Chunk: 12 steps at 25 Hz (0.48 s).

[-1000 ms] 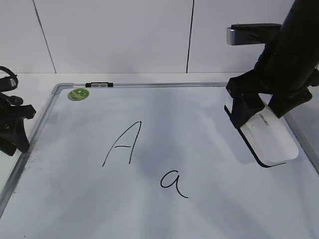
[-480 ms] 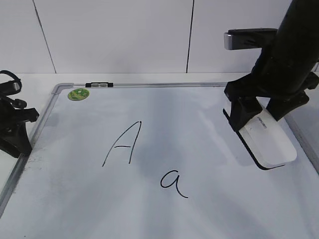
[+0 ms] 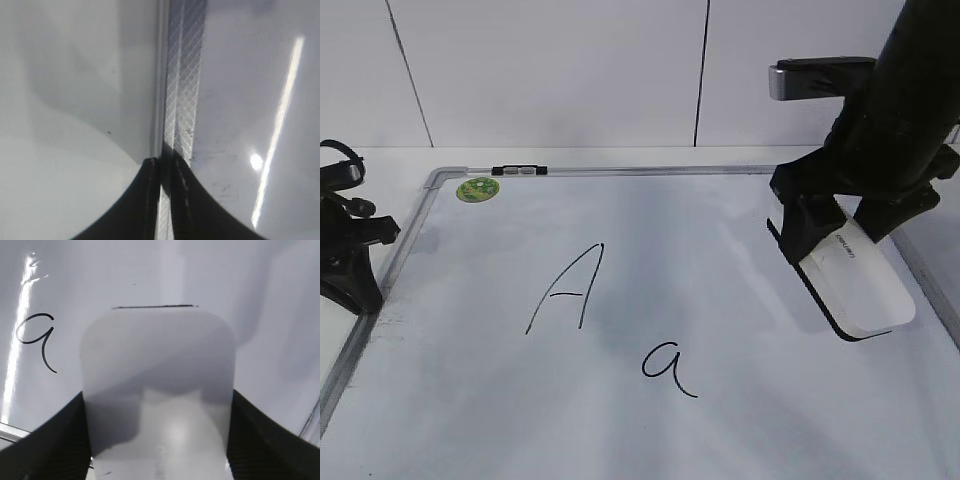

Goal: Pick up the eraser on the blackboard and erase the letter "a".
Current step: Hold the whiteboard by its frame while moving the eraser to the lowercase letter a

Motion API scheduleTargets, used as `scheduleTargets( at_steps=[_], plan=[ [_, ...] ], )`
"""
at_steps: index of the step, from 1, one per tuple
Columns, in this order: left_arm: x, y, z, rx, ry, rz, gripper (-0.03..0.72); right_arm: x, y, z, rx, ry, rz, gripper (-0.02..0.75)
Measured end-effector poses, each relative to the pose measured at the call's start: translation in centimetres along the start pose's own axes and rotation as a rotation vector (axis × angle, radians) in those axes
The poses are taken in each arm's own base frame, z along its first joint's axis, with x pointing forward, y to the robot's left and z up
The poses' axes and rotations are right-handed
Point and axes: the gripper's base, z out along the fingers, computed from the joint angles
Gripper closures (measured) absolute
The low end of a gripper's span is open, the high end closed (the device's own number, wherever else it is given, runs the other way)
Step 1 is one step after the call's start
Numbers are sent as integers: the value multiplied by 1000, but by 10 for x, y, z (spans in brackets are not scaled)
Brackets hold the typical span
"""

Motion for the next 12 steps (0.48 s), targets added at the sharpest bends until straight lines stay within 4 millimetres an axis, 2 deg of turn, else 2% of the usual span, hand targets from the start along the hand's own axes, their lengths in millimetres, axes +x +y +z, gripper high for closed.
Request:
scheduleTargets(
  at_steps=[3,7,12],
  plan=[
    [0,0,0,0,0,0,652,0,3,0,-14,0,-18,205],
    [0,0,0,0,0,0,652,0,23,6,-30,18,-89,205],
    [0,0,0,0,0,2,652,0,59,34,-17,99,-207,205]
  ],
)
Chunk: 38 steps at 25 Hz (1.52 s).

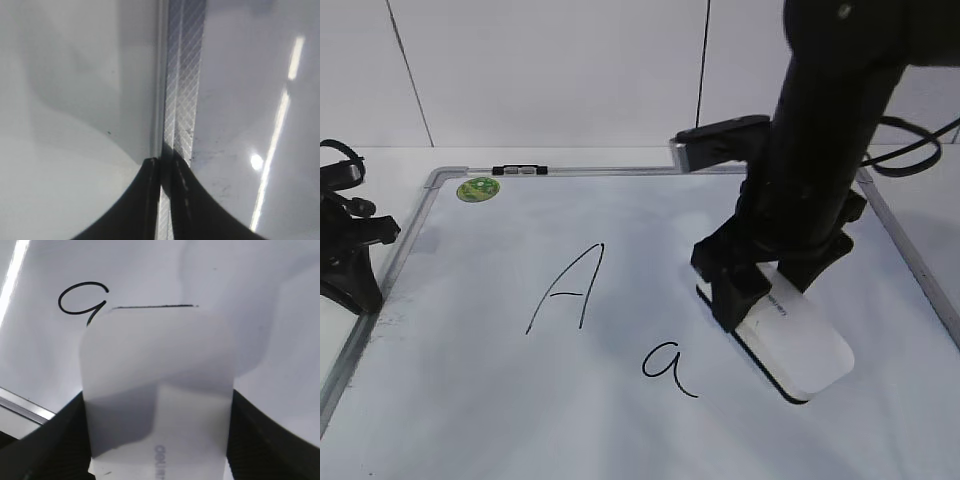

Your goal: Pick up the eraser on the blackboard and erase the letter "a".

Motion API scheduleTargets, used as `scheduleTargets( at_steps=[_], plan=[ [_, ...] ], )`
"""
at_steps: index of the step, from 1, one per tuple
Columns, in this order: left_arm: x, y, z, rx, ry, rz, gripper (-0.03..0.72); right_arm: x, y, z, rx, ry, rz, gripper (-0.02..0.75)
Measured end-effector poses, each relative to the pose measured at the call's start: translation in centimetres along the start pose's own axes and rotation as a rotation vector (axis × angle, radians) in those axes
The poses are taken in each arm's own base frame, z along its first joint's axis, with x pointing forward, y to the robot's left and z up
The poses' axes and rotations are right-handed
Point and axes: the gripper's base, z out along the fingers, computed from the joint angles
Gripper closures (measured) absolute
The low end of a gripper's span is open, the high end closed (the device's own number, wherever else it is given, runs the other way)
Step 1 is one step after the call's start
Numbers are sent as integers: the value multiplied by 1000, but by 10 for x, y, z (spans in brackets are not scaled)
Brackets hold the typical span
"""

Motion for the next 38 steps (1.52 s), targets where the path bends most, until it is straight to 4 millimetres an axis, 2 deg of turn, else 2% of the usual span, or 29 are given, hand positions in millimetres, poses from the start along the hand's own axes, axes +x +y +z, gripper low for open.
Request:
scheduleTargets(
  at_steps=[3,6,12,17,24,34,38],
  plan=[
    [0,0,0,0,0,0,652,-4,15,16,13,45,-55,205],
    [0,0,0,0,-2,0,652,-6,21,27,15,74,-75,205],
    [0,0,0,0,-2,0,652,-12,19,44,37,114,-81,205],
    [0,0,0,1,-2,-1,652,-26,20,52,41,109,-77,205],
    [0,0,0,1,-2,1,652,-45,22,53,44,71,-72,205],
    [0,0,0,3,-4,0,652,-51,21,80,48,123,-69,205],
    [-1,0,0,2,-7,1,652,-52,21,81,48,125,-69,205]
  ],
)
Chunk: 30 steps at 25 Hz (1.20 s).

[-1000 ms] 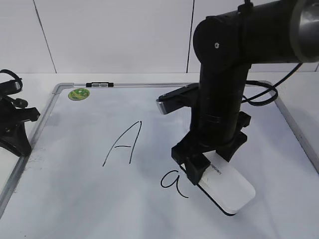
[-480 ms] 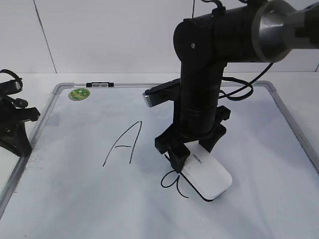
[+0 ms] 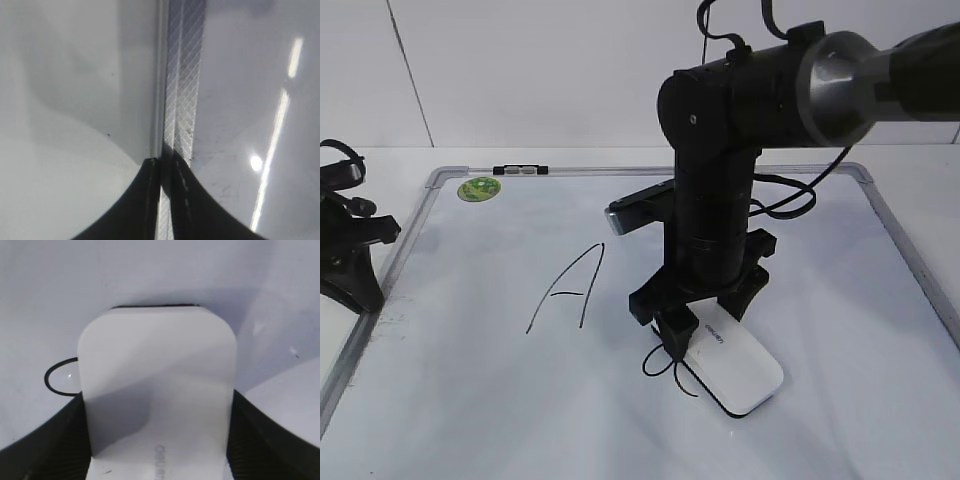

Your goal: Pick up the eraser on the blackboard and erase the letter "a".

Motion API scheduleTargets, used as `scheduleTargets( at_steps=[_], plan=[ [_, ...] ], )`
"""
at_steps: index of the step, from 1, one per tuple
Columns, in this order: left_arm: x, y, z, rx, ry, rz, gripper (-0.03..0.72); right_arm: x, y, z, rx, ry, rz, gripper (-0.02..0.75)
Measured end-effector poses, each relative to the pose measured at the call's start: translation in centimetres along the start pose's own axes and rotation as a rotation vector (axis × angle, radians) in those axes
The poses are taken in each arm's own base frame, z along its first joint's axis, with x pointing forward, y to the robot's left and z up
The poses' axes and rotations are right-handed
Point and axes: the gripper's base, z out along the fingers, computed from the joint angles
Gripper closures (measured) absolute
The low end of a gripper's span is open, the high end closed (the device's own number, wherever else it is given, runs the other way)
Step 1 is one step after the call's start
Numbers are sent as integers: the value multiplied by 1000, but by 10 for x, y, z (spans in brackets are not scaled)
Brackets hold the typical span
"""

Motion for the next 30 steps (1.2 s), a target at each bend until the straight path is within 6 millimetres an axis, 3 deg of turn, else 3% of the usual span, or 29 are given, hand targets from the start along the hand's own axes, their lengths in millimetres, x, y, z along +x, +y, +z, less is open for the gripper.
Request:
scheduleTargets(
  at_steps=[7,20,30],
  plan=[
    [0,0,0,0,0,0,651,0,5,0,18,0,-22,205],
    [0,0,0,0,0,0,651,5,67,2,21,4,-174,205],
    [0,0,0,0,0,0,650,5,68,2,53,2,-165,205]
  ],
)
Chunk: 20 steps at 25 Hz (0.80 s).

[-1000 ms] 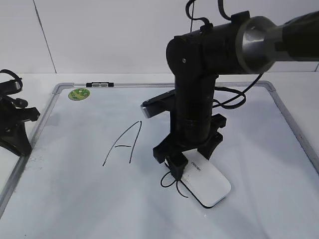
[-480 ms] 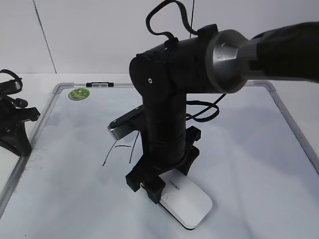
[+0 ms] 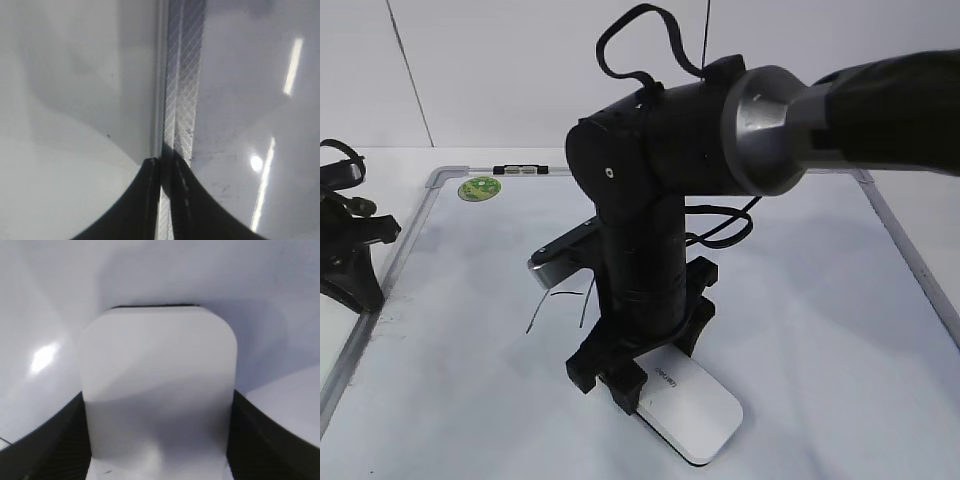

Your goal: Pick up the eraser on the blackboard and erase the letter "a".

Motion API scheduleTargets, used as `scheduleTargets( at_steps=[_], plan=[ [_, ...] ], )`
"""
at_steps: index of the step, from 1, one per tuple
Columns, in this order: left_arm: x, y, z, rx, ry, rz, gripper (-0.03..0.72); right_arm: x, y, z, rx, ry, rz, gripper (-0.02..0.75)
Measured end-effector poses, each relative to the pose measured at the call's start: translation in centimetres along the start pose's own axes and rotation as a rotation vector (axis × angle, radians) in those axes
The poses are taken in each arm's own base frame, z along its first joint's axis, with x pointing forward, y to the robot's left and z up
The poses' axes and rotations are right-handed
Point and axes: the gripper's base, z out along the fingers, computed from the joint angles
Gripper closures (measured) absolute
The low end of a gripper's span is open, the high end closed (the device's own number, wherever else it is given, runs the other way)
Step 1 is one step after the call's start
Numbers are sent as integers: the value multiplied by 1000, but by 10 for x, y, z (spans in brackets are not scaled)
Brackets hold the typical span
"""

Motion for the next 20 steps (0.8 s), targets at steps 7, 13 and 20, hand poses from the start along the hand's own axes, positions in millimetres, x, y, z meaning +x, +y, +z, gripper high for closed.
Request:
scheduleTargets(
  at_steps=[7,13,20],
  plan=[
    [-1,0,0,3,-9,-2,649,0,-10,0,11,1,37,205],
    [-1,0,0,2,-10,-2,649,2,-43,1,21,5,121,205],
    [-1,0,0,3,-13,-3,648,3,-64,-1,33,-1,168,205]
  ],
)
